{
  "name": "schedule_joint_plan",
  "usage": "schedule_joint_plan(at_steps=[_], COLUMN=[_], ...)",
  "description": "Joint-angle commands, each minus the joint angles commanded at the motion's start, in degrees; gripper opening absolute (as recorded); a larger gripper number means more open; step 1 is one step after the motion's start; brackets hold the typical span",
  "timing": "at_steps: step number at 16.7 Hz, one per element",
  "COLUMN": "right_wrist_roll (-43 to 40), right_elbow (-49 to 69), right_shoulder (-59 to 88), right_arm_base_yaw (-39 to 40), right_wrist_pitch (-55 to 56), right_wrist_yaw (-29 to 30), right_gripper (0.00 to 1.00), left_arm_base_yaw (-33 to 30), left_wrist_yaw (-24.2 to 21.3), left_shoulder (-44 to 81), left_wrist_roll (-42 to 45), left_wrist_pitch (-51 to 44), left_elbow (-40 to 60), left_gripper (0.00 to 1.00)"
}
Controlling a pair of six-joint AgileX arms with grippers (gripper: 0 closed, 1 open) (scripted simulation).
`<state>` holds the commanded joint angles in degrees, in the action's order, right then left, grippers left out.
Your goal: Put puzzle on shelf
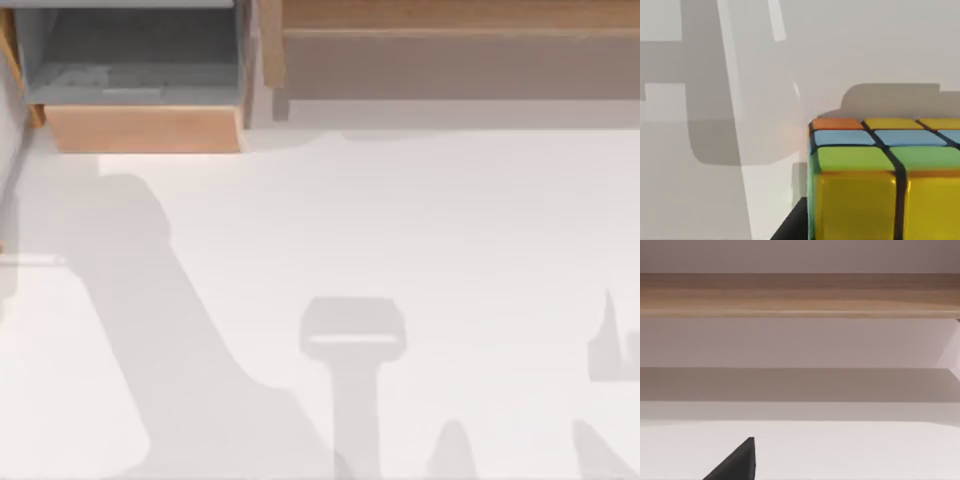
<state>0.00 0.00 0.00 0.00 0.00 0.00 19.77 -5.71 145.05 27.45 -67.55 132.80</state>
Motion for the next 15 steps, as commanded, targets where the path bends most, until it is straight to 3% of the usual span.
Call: schedule_joint_plan(at_steps=[9, 15], right_wrist_roll=[0.0, 0.0], right_elbow=[0.0, 0.0], right_shoulder=[0.0, 0.0], right_arm_base_yaw=[0.0, 0.0], right_wrist_pitch=[0.0, 0.0], right_wrist_yaw=[0.0, 0.0], right_gripper=[1.0, 1.0], left_arm_base_yaw=[-1.7, -1.6], left_wrist_yaw=[8.8, 6.5], left_shoulder=[-3.6, -3.2], left_wrist_roll=[-10.2, -8.8], left_wrist_pitch=[2.2, -2.0], left_elbow=[-5.2, 0.3], left_gripper=[0.0, 0.0])
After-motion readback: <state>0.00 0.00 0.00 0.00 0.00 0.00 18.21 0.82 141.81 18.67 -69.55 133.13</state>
